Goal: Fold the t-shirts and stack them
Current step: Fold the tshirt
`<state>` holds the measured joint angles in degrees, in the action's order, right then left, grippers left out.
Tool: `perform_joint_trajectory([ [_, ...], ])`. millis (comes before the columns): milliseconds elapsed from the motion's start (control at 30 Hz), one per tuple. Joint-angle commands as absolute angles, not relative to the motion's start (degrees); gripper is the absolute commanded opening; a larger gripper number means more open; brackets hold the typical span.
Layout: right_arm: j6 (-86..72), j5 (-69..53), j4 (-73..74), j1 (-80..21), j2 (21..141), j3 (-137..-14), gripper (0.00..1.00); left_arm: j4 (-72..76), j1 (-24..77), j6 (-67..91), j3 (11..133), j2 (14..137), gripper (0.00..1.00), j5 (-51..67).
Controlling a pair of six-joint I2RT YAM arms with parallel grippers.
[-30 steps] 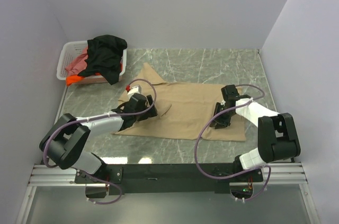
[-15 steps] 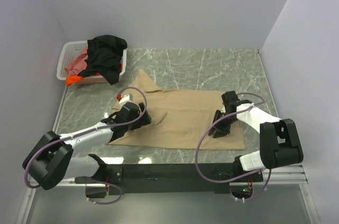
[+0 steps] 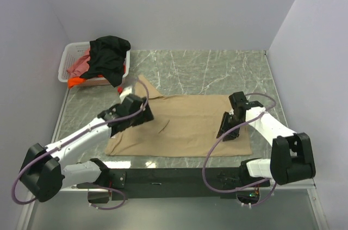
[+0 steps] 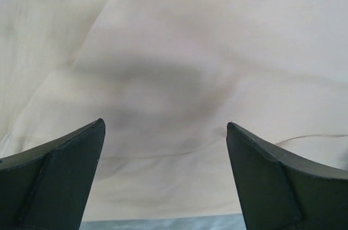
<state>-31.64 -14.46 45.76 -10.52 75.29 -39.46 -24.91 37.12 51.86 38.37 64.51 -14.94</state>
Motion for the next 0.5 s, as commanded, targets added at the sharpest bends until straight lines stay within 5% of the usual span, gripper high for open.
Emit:
perform_joint_trajectory([
  [0,-30.50,-11.35,49.74,-10.99,71.02,-45.34,0.42,-27.07,37.00,48.08,49.29,69.06,0.99,-17.58],
  [233,-30.32,-9.66,49.31,-10.81,71.19,-51.41,0.42,-24.00,27.97,40.70,66.85,87.17,0.98,-16.44],
  [467,-31.73,-12.39,45.62,-10.81,73.39,-53.43,0.42,-23.73,22.86,35.25,85.06,106.58,0.83,-18.63],
])
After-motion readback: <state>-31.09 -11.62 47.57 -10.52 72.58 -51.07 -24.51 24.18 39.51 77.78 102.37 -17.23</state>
